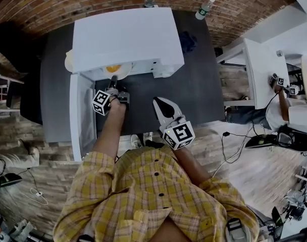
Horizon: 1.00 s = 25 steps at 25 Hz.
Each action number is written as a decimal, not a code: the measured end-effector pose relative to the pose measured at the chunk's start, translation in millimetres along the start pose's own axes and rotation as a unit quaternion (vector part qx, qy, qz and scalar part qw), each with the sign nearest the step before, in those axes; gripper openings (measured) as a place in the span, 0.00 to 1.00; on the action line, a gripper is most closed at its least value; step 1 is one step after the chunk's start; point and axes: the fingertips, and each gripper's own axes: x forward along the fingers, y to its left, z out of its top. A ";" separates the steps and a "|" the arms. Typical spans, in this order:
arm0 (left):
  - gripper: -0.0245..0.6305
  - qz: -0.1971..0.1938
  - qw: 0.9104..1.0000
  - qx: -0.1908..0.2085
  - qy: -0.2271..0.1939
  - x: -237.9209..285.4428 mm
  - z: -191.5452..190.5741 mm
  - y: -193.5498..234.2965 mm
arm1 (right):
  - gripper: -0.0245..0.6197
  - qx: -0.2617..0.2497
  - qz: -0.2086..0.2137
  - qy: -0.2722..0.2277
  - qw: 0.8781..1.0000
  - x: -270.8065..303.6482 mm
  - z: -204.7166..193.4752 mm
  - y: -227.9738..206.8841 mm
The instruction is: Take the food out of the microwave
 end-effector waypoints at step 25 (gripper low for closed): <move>0.05 -0.015 1.000 -0.006 0.006 -25.0 -11.4 -13.1 | 0.04 0.002 0.010 -0.006 1.000 -7.4 0.5 6.1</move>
